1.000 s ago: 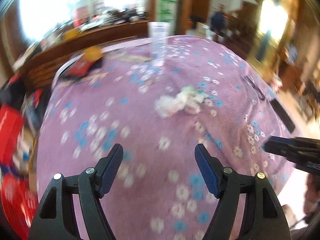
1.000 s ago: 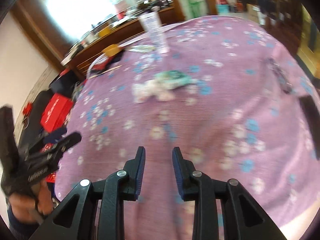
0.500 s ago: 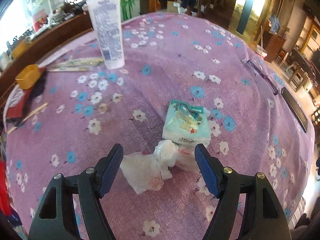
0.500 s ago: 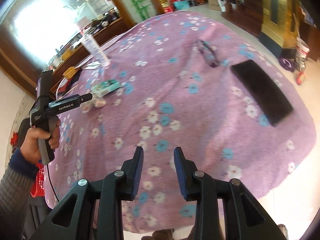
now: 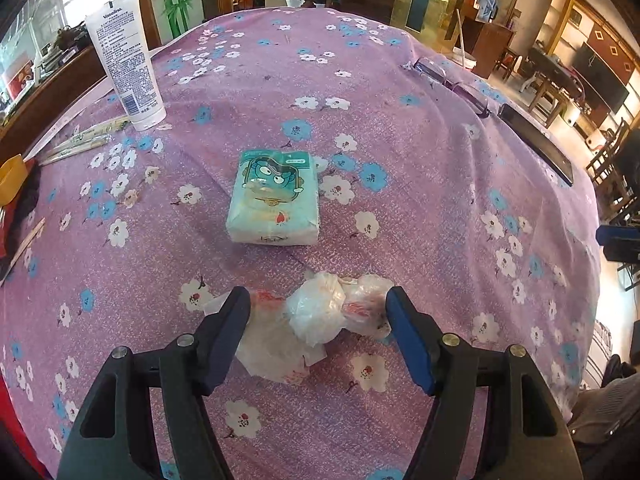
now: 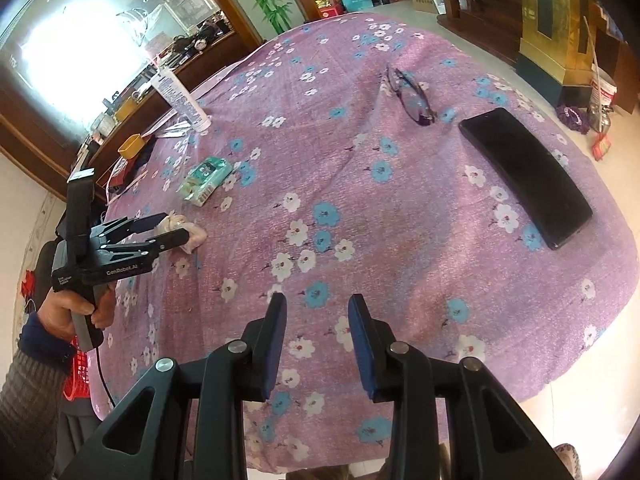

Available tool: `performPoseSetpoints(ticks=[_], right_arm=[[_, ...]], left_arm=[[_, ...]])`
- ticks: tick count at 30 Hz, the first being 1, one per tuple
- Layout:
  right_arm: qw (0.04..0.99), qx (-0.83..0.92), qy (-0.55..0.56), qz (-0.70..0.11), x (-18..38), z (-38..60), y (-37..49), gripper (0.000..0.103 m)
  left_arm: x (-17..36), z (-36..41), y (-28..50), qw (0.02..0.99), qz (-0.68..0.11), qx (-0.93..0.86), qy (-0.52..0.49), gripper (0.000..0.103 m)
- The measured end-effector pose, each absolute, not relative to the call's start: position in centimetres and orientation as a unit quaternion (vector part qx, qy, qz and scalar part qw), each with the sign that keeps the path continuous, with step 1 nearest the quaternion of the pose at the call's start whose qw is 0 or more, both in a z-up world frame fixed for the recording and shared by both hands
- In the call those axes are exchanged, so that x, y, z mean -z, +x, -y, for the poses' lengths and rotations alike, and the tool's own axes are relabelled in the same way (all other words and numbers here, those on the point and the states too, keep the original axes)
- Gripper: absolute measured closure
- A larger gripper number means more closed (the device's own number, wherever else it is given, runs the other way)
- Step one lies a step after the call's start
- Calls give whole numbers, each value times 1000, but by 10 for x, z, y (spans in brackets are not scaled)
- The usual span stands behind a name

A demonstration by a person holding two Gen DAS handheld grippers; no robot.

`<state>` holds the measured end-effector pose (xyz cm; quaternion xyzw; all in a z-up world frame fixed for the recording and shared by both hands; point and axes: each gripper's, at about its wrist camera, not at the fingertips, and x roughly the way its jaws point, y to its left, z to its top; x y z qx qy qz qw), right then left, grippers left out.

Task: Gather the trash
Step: 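Grasp the crumpled white tissues with the left gripper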

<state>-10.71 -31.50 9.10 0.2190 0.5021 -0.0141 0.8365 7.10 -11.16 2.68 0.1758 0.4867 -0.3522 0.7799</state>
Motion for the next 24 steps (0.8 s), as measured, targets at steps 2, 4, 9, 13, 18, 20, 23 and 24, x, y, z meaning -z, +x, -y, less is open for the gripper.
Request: performPoseSetpoints(ticks=[2,4,9,13,18,20,23,24], right_arm=[[836,8,216,-504,-90,310,-103,69],[835,1,213,-507,-89,302,-98,69],[834,-13,205,-512,-88,289,-92,69],[833,-11,206,-513,-85,289,-93,69],[835,-8,206,-510,-87,289,-95,69],[835,-8,208,-509,-88,289,-96,69],[838,-8,206,-505,-90,288,-99,69],[839,-7,205,-504,-91,288,-100,69]], left_arm=[[-27,109,71,784,-485,349,166,33],[-26,107,67,785,-489,346,159,31],[-24,104,45,776,-478,361,196,31],[-27,98,31,779,-482,347,201,32],[-25,91,8,770,-497,348,197,23],[-19,89,2,767,-503,341,207,20],[-15,87,-4,779,-490,327,215,20],[-15,85,-4,784,-488,323,206,21]])
